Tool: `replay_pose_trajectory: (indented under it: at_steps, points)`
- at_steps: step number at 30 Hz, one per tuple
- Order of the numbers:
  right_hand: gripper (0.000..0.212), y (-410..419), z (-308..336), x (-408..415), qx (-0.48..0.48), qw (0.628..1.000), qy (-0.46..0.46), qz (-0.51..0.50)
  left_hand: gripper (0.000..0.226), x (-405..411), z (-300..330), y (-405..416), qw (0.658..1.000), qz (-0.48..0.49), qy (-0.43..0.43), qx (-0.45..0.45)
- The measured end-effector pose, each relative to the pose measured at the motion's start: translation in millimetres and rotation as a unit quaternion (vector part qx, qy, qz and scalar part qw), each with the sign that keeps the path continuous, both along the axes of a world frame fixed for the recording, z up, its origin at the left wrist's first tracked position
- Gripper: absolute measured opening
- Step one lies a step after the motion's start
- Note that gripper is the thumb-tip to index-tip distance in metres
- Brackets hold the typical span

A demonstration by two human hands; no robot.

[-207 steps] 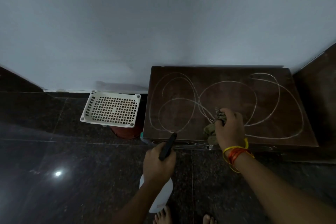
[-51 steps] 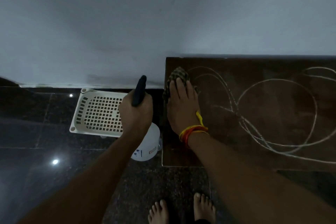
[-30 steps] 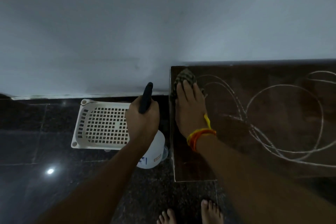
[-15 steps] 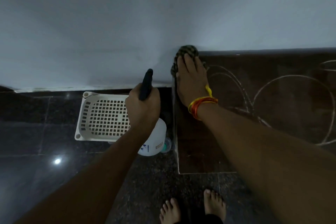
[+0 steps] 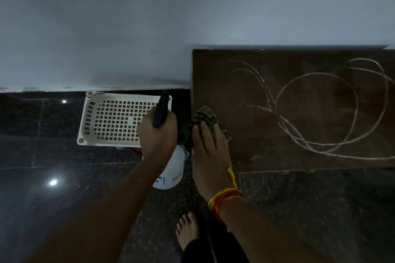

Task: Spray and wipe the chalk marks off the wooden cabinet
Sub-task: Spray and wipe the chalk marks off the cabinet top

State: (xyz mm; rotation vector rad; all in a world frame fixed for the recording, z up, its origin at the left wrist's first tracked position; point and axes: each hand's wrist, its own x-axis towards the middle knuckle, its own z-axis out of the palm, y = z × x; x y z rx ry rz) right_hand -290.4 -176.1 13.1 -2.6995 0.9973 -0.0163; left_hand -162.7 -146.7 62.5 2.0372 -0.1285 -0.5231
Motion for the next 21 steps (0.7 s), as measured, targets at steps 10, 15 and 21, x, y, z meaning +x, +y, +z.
replay_pose_trajectory:
  at_steps: [10, 15, 21]
  points:
    - [0.054, 2, -2, -41, -0.013, 1.0, -0.021, 0.001, 0.021, -29, 11, 11, 1.0, -0.005, -0.011, -0.002]
    - [0.05, -22, -4, -87, -0.021, 1.0, -0.008, 0.0, 0.023, -44, 21, 12, 0.999, 0.004, -0.019, 0.026]
    - [0.049, -60, -4, -58, -0.024, 1.0, -0.017, -0.004, 0.023, -63, 28, -5, 0.998, -0.004, -0.044, 0.044]
